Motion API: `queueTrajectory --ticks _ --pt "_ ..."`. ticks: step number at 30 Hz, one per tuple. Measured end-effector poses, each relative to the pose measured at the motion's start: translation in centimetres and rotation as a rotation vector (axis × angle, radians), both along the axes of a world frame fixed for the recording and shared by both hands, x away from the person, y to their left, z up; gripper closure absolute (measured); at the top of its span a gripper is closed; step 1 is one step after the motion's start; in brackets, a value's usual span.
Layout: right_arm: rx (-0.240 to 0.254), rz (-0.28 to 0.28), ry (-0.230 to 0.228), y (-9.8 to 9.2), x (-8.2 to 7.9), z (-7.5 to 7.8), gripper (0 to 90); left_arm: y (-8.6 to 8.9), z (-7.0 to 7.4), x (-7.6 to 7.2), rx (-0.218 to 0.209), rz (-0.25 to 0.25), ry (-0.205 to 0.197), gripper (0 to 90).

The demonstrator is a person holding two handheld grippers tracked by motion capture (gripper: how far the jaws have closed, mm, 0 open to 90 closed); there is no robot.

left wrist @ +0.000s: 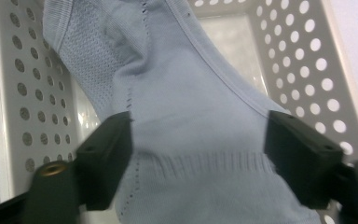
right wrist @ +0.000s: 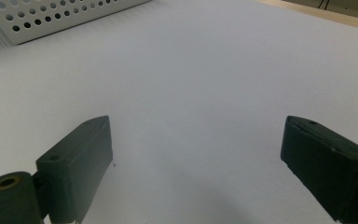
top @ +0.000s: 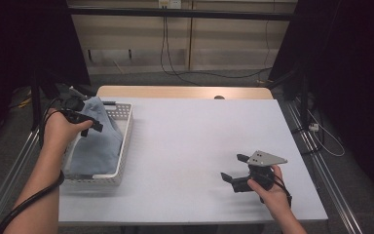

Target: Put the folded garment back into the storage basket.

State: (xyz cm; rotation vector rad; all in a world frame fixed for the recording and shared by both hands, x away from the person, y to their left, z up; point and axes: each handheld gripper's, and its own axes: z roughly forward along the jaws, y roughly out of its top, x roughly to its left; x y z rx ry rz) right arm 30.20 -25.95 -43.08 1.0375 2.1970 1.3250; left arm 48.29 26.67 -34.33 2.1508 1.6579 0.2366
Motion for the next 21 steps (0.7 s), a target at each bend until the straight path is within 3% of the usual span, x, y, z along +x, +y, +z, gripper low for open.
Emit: queueTrajectory --ticks 1,3,10,14,16,17,21 --pt "0.000 0.000 0.000 0.0 0.0 0.0 8.9 0.1 -0.1 0.1 0.006 0.005 -0.003 37.5" --pt "0.001 0.001 -0.001 0.0 0.0 0.0 8.9 0.1 -0.3 0.2 0.009 0.017 -0.026 40.3" --pt "0.004 0.000 -0.005 0.0 0.0 0.1 9.0 -0.1 -0.7 0.8 0.049 0.020 -0.080 63.4" --pt "0.002 -0.001 -0.003 0.0 0.1 0.1 8.9 -0.4 -1.0 1.3 0.052 0.028 -0.085 70.1" --pt "0.002 -0.001 -0.002 0.0 0.1 0.1 8.9 -0.4 -1.0 1.4 0.056 0.027 -0.074 77.5" --pt "0.002 -0.001 -0.002 0.0 0.1 0.1 8.9 -0.5 -1.0 1.6 0.079 0.035 -0.081 79.0" --pt "0.006 -0.001 -0.003 0.0 0.0 0.1 9.0 -0.5 -1.5 2.2 0.075 0.047 -0.089 86.2"
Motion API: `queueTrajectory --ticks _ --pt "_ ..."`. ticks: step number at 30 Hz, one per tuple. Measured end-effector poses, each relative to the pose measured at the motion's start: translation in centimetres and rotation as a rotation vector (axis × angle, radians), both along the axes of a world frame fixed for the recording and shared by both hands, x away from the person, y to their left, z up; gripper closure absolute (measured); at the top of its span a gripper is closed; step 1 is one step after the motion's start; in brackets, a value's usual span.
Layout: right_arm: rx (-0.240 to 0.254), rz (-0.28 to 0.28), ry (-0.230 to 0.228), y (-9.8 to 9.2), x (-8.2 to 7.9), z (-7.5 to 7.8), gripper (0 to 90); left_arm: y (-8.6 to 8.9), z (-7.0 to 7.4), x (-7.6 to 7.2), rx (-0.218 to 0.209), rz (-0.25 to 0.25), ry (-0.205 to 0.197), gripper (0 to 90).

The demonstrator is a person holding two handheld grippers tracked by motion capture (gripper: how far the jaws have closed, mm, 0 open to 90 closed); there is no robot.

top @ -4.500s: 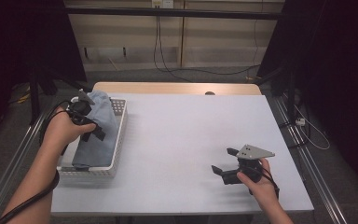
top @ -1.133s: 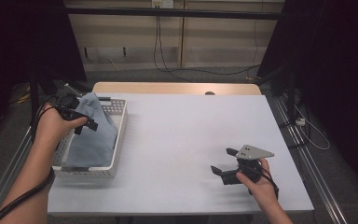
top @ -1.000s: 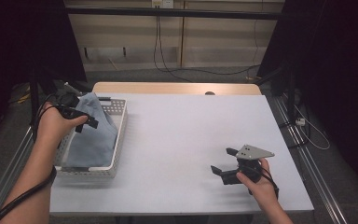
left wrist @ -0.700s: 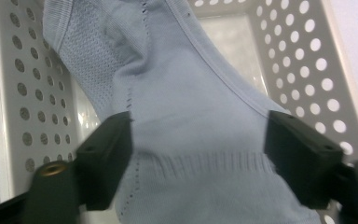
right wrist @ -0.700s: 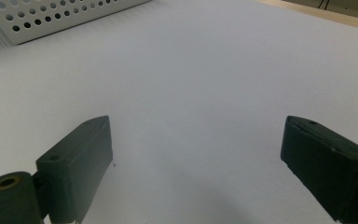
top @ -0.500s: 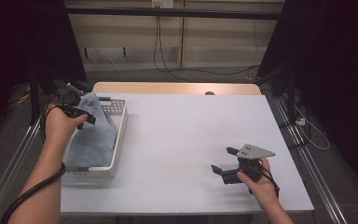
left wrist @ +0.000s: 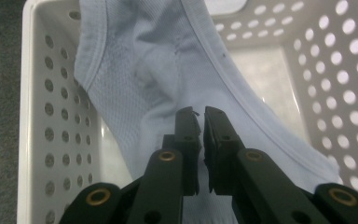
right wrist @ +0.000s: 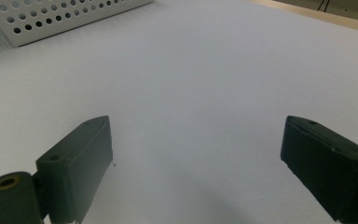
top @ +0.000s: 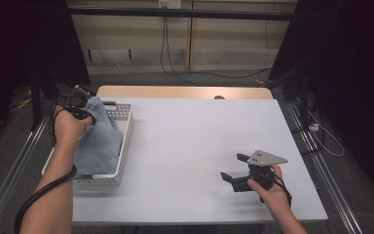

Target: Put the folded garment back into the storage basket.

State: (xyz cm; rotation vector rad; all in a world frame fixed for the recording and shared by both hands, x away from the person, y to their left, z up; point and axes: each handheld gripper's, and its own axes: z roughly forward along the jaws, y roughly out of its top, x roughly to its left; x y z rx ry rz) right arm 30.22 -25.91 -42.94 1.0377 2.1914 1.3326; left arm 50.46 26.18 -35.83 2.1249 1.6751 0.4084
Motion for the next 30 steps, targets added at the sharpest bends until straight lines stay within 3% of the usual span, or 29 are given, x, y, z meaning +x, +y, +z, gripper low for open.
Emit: queueTrajectory --ticks 8,13,18,30 --pt "-0.001 -0.001 -0.001 0.1 0.0 0.1 9.0 -0.4 -1.2 0.7 0.003 0.007 -0.056 88.7" --pt "-0.001 -0.002 -0.001 0.1 0.0 0.1 8.9 -1.0 -2.2 0.9 -0.018 0.003 -0.049 89.0" --pt "0.000 -0.001 -0.002 0.1 0.0 0.1 8.9 -1.4 -2.9 0.8 -0.007 -0.014 -0.036 87.9" --pt "-0.002 0.001 0.000 0.1 0.0 0.1 8.9 -1.4 -5.4 0.3 -0.028 -0.015 -0.005 88.5"
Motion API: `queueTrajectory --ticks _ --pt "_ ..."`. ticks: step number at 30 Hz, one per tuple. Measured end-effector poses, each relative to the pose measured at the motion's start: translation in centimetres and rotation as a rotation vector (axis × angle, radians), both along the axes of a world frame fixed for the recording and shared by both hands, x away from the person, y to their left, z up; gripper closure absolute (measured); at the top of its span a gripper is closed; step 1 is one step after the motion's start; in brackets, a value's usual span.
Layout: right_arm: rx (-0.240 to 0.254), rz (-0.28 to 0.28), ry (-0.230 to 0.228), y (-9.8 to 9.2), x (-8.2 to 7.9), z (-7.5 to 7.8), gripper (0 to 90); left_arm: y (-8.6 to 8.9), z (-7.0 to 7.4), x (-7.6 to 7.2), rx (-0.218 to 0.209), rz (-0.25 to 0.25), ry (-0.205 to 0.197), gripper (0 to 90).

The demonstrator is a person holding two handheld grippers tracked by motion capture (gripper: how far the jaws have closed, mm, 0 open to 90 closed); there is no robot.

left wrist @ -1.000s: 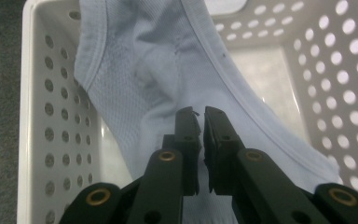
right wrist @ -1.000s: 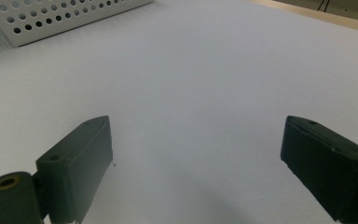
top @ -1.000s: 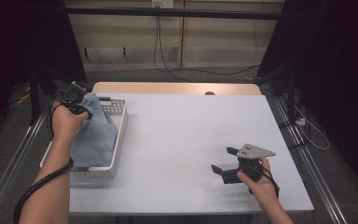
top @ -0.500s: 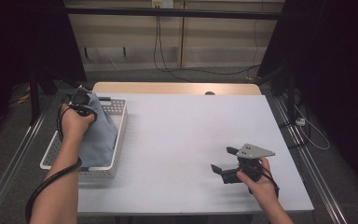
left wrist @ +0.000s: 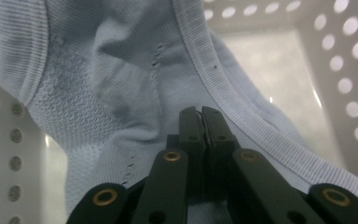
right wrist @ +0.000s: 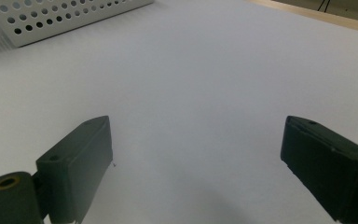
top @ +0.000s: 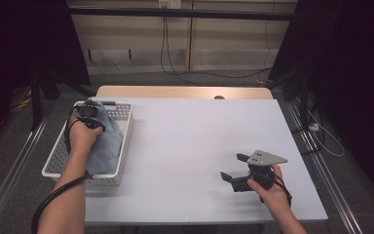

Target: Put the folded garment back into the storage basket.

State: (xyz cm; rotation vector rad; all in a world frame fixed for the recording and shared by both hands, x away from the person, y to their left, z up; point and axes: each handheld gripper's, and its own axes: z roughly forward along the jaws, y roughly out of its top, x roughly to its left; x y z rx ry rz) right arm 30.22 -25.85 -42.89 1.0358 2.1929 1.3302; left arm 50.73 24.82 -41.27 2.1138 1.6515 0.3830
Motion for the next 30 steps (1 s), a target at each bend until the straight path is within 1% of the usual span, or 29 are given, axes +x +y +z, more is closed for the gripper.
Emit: queueTrajectory --ticks 1,2,5,6,13,16,17,20,22,24,26,27,28,29,30 --pt "0.000 0.001 0.000 0.0 0.0 0.0 8.9 0.0 0.0 0.0 0.000 0.000 0.000 89.7" --pt "0.000 0.002 0.000 0.0 0.0 0.0 8.9 0.1 -0.3 -0.1 -0.005 -0.002 -0.006 89.8" --pt "-0.001 0.003 -0.001 0.0 0.0 0.0 8.9 0.1 -0.6 -0.3 -0.001 -0.001 -0.010 90.0" --pt "-0.002 0.002 -0.002 0.0 0.0 0.0 8.9 0.2 -0.8 -0.4 -0.008 0.002 -0.012 90.0" --pt "-0.003 0.003 -0.003 0.1 0.0 0.0 8.9 0.0 -0.9 -0.2 0.005 0.000 -0.013 90.0" --pt "-0.003 0.004 -0.003 0.1 0.0 0.0 8.9 0.0 -1.0 -0.1 0.002 0.004 -0.013 90.0" --pt "-0.002 0.002 -0.004 0.1 0.0 0.1 8.9 0.1 -0.9 -0.1 0.001 0.000 -0.011 90.0" --pt "-0.001 0.001 -0.005 0.0 0.0 0.1 8.9 0.2 -0.4 -0.3 -0.007 0.006 -0.028 89.9" --pt "-0.001 0.002 -0.005 0.0 -0.1 0.1 8.9 0.4 0.0 -0.4 -0.010 0.001 -0.027 89.7" --pt "0.000 0.001 -0.007 0.1 -0.1 0.1 8.9 0.7 0.4 -0.6 -0.024 0.003 -0.029 89.5" --pt "0.001 0.002 -0.006 0.1 -0.1 0.2 8.9 0.9 0.9 -0.9 -0.022 0.001 -0.034 89.5" --pt "0.001 0.003 -0.005 0.1 -0.1 0.2 8.9 1.0 1.2 -1.0 -0.026 0.003 -0.043 89.4" --pt "0.001 0.003 -0.005 0.1 -0.1 0.2 8.9 1.0 1.2 -1.0 -0.026 0.003 -0.043 89.4" --pt "0.000 0.005 -0.004 0.1 0.0 0.1 8.9 1.2 1.8 -1.4 -0.031 -0.005 -0.044 89.5" --pt "0.000 0.003 -0.004 0.1 0.0 0.1 8.9 1.2 2.0 -1.5 -0.029 -0.011 -0.048 89.5"
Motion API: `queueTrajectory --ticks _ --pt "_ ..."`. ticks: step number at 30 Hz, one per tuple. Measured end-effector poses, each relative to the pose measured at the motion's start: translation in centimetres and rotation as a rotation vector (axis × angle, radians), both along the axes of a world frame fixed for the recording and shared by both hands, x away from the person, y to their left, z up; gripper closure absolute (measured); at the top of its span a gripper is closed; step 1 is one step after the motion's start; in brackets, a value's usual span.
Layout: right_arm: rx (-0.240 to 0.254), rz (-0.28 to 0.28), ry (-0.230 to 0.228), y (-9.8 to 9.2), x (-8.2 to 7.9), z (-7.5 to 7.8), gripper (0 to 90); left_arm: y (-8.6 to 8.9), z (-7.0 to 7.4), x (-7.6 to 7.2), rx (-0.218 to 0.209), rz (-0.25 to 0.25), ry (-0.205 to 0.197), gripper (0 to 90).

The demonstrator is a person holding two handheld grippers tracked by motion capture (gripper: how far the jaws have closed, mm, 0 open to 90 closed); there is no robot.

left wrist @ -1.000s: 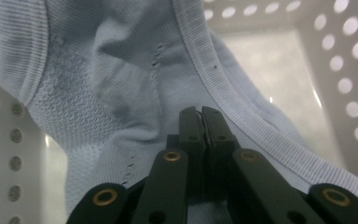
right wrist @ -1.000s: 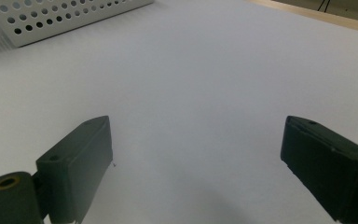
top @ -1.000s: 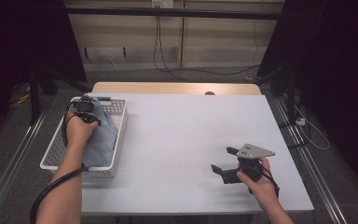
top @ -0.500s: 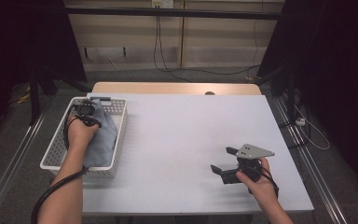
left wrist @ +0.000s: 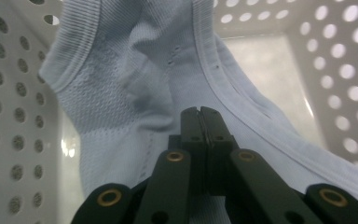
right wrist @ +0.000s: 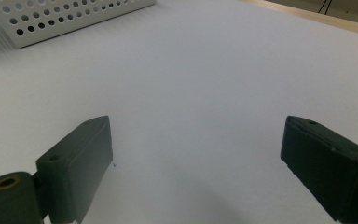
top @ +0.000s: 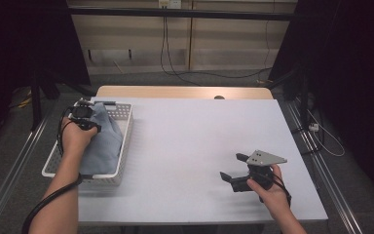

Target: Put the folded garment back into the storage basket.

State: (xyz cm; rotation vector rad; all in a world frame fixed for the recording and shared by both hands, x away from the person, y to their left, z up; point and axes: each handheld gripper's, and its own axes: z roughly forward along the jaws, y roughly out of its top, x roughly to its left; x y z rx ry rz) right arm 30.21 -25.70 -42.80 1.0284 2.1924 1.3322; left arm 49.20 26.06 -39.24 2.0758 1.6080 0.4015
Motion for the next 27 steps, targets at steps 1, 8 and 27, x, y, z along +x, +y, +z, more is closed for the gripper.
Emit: queueTrajectory --ticks 1,8,27 --pt "0.001 0.000 0.001 0.0 0.0 0.0 8.9 0.1 0.2 -0.2 -0.004 -0.008 0.002 89.5" --pt "-0.001 0.002 -0.004 0.1 0.0 0.1 8.9 0.6 0.9 -1.6 -0.034 -0.014 0.005 90.0" --pt "0.003 0.009 -0.011 0.4 0.0 0.3 8.9 0.9 -1.2 -2.3 -0.048 0.020 0.002 89.3"
